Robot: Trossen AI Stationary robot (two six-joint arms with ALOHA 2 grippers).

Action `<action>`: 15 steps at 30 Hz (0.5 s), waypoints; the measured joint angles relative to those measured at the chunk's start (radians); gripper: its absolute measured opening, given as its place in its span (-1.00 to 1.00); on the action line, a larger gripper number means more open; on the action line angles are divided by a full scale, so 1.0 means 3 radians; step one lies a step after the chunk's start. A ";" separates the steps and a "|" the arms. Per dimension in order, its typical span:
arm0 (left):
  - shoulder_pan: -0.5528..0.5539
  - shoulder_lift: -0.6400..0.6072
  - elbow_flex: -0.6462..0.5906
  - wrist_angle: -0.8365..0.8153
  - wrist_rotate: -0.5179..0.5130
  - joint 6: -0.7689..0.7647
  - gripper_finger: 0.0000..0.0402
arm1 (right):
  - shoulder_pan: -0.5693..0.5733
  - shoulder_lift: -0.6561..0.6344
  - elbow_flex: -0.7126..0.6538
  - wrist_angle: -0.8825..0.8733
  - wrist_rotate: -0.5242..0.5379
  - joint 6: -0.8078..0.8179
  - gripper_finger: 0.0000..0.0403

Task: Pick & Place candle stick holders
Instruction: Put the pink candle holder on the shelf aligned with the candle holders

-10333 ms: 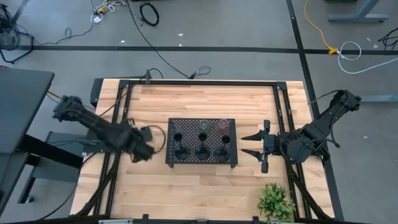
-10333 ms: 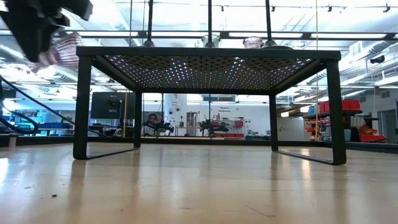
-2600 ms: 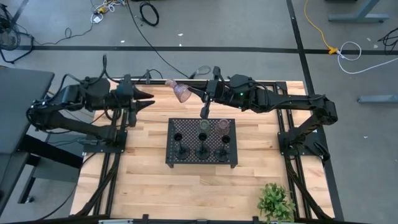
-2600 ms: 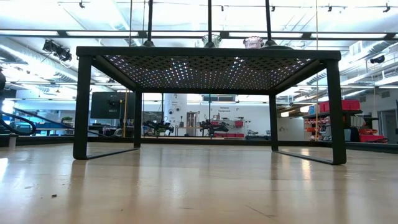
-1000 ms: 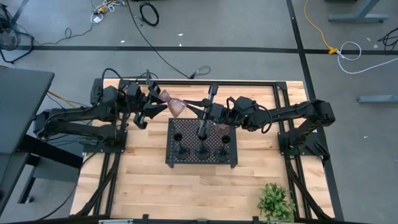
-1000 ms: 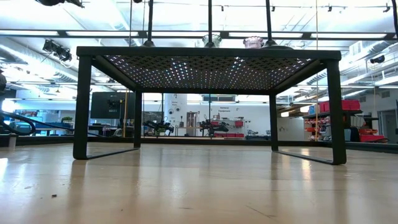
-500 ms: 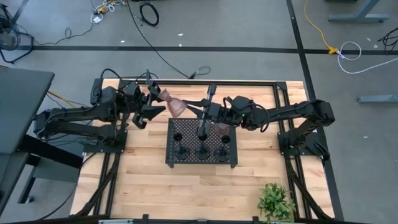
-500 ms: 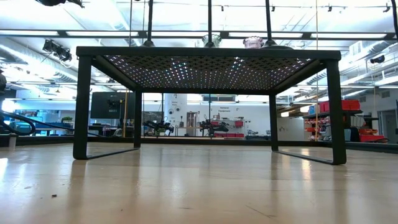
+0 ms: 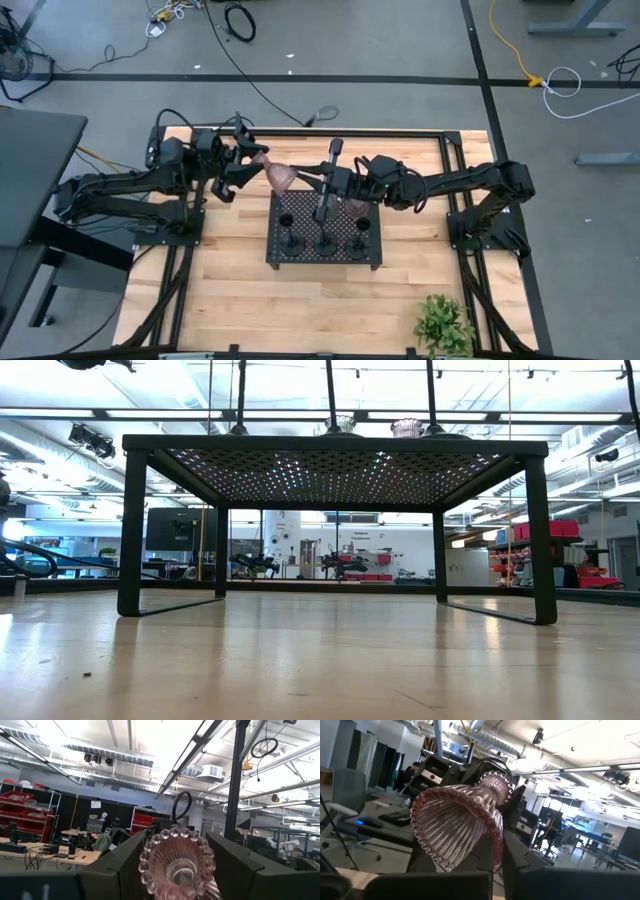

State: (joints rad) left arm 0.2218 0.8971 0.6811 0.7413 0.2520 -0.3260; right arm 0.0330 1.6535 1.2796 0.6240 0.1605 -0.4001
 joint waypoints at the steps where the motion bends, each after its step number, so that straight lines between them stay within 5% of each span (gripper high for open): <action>1: 0.0000 0.0001 0.0000 -0.0002 0.0001 0.0000 0.04 | -0.0001 0.0002 -0.0004 0.0030 0.0002 -0.0005 -0.99; 15: 0.0000 0.0004 0.0000 -0.0023 0.0020 0.0025 -0.02 | -0.0048 0.0002 -0.0005 0.0066 0.0001 -0.0037 -0.99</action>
State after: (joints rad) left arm 0.2218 0.8983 0.6811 0.7345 0.2578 -0.3183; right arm 0.0187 1.6543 1.2781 0.6437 0.1608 -0.4113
